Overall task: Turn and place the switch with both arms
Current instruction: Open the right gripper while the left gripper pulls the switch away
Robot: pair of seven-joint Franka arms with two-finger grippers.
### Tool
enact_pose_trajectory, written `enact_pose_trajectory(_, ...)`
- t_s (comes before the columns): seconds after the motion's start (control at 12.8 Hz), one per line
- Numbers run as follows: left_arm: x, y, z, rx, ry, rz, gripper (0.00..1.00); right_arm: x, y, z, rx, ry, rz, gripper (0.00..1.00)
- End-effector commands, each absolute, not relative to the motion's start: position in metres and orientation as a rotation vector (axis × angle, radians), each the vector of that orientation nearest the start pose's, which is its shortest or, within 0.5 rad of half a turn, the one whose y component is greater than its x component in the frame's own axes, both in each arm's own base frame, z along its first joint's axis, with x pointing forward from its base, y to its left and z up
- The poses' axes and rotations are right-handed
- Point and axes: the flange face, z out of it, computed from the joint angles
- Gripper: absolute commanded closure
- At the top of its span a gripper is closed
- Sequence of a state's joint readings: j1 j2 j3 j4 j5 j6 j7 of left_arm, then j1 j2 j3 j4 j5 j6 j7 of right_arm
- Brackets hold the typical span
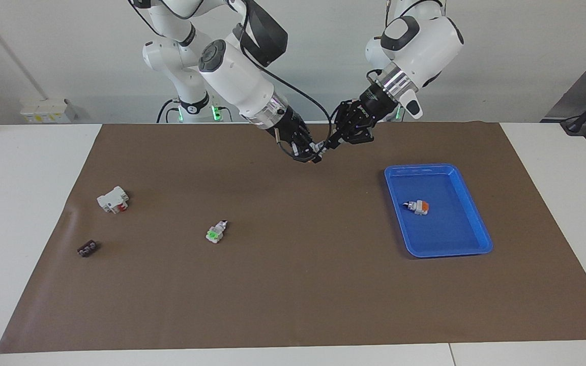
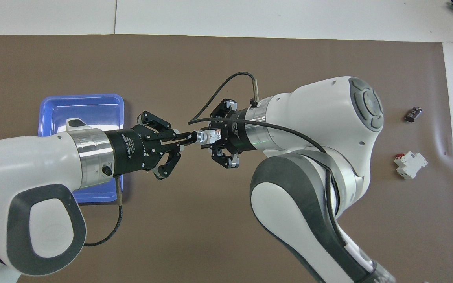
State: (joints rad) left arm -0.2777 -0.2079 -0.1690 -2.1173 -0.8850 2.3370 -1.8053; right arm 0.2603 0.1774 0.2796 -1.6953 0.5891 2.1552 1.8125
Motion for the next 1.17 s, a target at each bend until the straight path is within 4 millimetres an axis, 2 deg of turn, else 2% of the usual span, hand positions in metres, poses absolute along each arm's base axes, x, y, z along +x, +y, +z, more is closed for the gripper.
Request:
enact_pose_trajectory(0.0, 0.472, -0.247, 0.556, 1.411, 1.932, -0.603, 1.0, 0.543, 0.346, 0.53, -1.86, 1.829, 0.601, 1.0)
enact_pose_trajectory(0.16, 0.472, -0.246, 0.555, 1.412, 1.932, -0.6, 1.0, 0.543, 0.346, 0.53, -1.86, 1.829, 0.601, 1.0)
enact_pose_trajectory(0.23, 0.473, -0.245, 0.555, 1.411, 1.932, -0.599, 1.0, 0.543, 0.346, 0.53, -1.861, 1.828, 0.6, 0.82)
enact_pose_trajectory(0.31, 0.475, -0.241, 0.554, 1.404, 1.938, -0.593, 1.0, 0.541, 0.348, 0.532, -1.867, 1.822, 0.588, 0.06)
enact_pose_trajectory(0.39, 0.476, -0.238, 0.553, 1.408, 1.942, -0.583, 1.0, 0.54, 0.348, 0.532, -1.874, 1.819, 0.585, 0.0)
enact_pose_trajectory(0.55, 0.476, -0.236, 0.553, 1.448, 1.94, -0.54, 1.0, 0.54, 0.347, 0.532, -1.881, 1.823, 0.589, 0.0)
enact_pose_trajectory(0.78, 0.481, -0.213, 0.542, 1.527, 1.983, -0.437, 1.0, 0.539, 0.342, 0.533, -1.883, 1.823, 0.583, 0.0)
enact_pose_trajectory(0.94, 0.485, -0.187, 0.53, 1.593, 2.019, -0.341, 1.0, 0.537, 0.337, 0.537, -1.91, 1.815, 0.559, 0.0)
enact_pose_trajectory(1.09, 0.491, -0.139, 0.522, 1.674, 2.041, -0.255, 1.0, 0.538, 0.324, 0.543, -2.033, 1.721, 0.412, 0.0)
